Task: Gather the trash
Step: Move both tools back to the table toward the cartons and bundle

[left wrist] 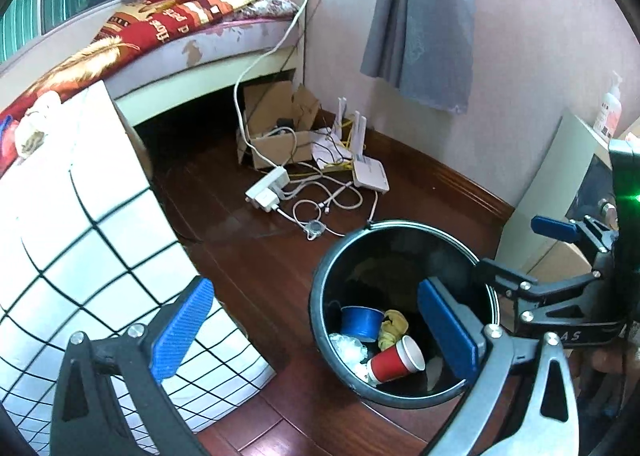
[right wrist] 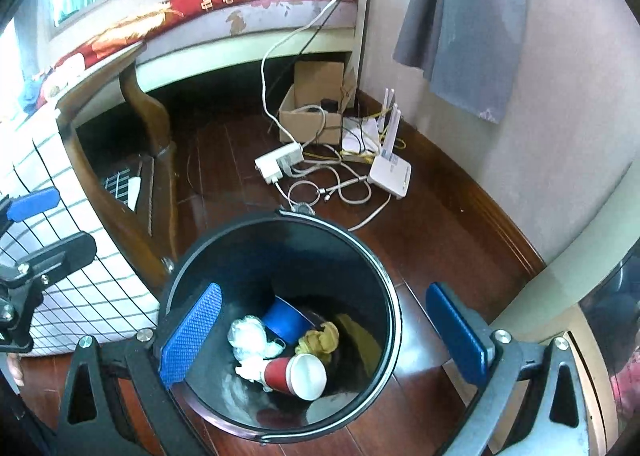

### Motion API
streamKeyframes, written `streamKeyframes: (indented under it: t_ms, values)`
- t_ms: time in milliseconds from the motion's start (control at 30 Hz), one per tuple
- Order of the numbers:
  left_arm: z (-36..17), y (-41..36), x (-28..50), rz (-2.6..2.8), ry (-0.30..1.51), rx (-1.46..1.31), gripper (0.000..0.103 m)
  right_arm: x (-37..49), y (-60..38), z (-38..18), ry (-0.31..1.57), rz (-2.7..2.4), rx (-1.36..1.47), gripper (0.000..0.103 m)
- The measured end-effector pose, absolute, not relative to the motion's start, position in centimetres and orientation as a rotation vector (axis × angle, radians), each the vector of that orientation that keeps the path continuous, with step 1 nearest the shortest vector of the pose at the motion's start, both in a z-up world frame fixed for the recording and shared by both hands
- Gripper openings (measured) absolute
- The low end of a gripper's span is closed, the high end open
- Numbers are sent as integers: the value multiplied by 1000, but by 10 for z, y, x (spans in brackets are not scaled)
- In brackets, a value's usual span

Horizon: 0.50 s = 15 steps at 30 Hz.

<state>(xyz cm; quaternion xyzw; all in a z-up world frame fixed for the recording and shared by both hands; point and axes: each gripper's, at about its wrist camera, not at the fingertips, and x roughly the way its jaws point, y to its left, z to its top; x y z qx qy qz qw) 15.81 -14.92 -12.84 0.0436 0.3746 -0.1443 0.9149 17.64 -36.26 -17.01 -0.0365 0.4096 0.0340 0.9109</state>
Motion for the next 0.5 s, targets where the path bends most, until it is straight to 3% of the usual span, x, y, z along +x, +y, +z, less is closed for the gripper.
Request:
streamKeyframes:
  t_ms: [500]
  values:
    - [-89, -107, 134, -216, 673, 68, 103, 168, -315, -121, 696, 128, -73, 103]
